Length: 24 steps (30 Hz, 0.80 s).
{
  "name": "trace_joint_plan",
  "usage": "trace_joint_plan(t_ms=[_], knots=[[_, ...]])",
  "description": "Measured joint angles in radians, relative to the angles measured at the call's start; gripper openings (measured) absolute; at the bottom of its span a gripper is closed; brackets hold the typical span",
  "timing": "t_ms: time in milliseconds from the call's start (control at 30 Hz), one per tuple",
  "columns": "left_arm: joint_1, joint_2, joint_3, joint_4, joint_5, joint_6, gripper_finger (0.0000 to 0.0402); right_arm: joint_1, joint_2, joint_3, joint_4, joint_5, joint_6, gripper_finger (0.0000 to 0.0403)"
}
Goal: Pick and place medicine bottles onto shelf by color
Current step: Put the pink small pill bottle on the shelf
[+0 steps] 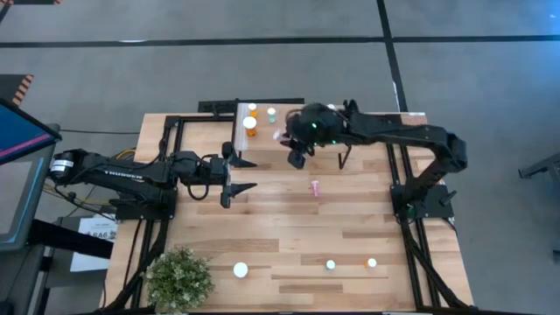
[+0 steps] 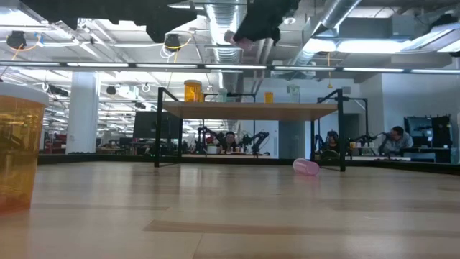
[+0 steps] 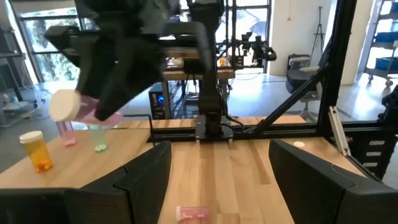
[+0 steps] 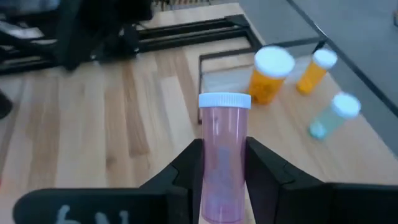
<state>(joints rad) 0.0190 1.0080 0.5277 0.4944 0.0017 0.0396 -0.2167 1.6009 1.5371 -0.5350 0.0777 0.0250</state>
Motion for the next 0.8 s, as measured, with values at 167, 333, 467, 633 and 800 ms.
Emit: trace_joint_plan(t_ms=[167, 333, 467, 633, 800], knots=[[-0.002, 0.0, 0.0, 0.042, 0.006, -0.038, 0.0261, 0.044, -0.106, -0.216, 0.239, 0.0, 0.0, 0.011], [-0.012, 0.011, 0.0, 0.088, -0.006, -0.055, 0.0261, 0.086, -0.177, -0.396, 0.484, 0.0, 0.022, 0.011], [-0.019, 0.062, 0.0, 0.163, -0.03, -0.063, 0.0261, 0.125, -0.201, -0.484, 0.65, 0.0, 0.034, 0.011], [-0.019, 0.142, 0.0, 0.293, -0.056, -0.071, 0.0261, 0.179, -0.185, -0.528, 0.787, 0.0, 0.035, 0.011], [-0.018, 0.181, 0.0, 0.364, -0.087, -0.098, 0.0261, 0.224, -0.143, -0.535, 0.843, 0.0, 0.032, 0.011]])
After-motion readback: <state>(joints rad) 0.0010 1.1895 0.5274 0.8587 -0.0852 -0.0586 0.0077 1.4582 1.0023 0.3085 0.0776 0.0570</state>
